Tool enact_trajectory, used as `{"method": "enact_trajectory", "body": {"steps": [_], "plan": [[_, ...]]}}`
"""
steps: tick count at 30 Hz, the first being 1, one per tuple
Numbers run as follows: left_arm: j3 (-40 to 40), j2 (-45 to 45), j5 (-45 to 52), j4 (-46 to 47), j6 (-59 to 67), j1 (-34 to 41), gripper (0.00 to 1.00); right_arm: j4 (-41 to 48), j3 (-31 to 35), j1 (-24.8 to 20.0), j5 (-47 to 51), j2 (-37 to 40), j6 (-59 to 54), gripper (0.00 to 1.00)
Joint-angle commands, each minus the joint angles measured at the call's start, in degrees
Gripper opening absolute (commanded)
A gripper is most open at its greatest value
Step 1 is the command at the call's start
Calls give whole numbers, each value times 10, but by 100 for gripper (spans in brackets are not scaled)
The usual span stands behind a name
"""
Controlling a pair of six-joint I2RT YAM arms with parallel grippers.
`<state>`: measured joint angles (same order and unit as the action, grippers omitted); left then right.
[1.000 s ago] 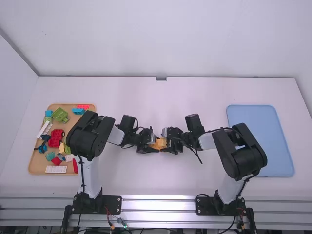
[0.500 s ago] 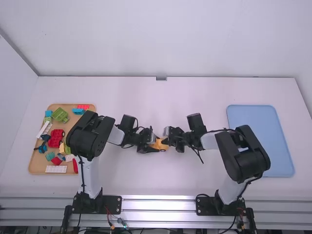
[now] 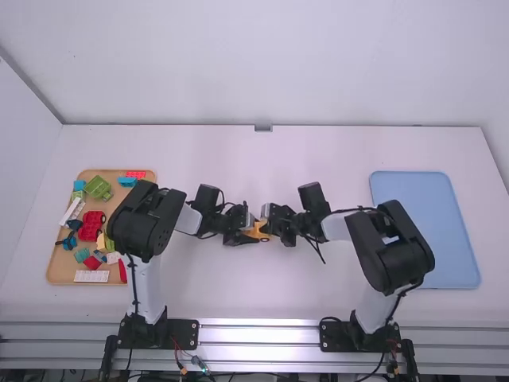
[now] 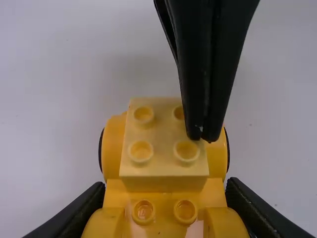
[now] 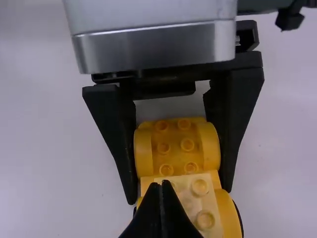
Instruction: Assemble lego blocks to make yellow taxi
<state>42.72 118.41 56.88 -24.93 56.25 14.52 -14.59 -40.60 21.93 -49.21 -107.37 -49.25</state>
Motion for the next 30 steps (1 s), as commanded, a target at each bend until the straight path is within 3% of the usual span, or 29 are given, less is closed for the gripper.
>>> {"method": "enact_trajectory", "body": {"steps": [1, 12, 16, 21, 22, 23, 24, 25, 26, 28, 29, 30], "plan": [[0, 4, 37, 7, -3, 12, 46, 26, -6, -6, 116, -65, -4, 0], [0, 4, 37, 11, -3, 12, 46, 154, -86, -12, 94, -74, -38, 0], [0, 4, 37, 14, -3, 12, 46, 166, -93, -15, 39, -23, -58, 0], [0, 4, 37, 15, -3, 12, 47, 176, -91, -50, -14, 61, -53, 0], [0, 4, 37, 15, -3, 12, 48, 181, -91, -56, -14, 71, -48, 5], [0, 4, 37, 15, -3, 12, 50, 186, -91, -64, -10, 84, -40, 18], [0, 4, 37, 15, -3, 12, 54, 196, -89, -74, 4, 104, -26, 53], [0, 4, 37, 15, -3, 12, 55, 197, -86, -78, 13, 113, -17, 99], [0, 4, 37, 15, -3, 12, 56, 196, -83, -80, 21, 120, -9, 99], [0, 4, 37, 14, -3, 12, 80, 189, -73, -85, 31, 131, 2, 98], [0, 4, 37, 13, -4, 12, 86, 187, -69, -86, 29, 134, 2, 99], [0, 4, 37, 12, -4, 12, 100, 180, -62, -88, 28, 136, 2, 99]]}}
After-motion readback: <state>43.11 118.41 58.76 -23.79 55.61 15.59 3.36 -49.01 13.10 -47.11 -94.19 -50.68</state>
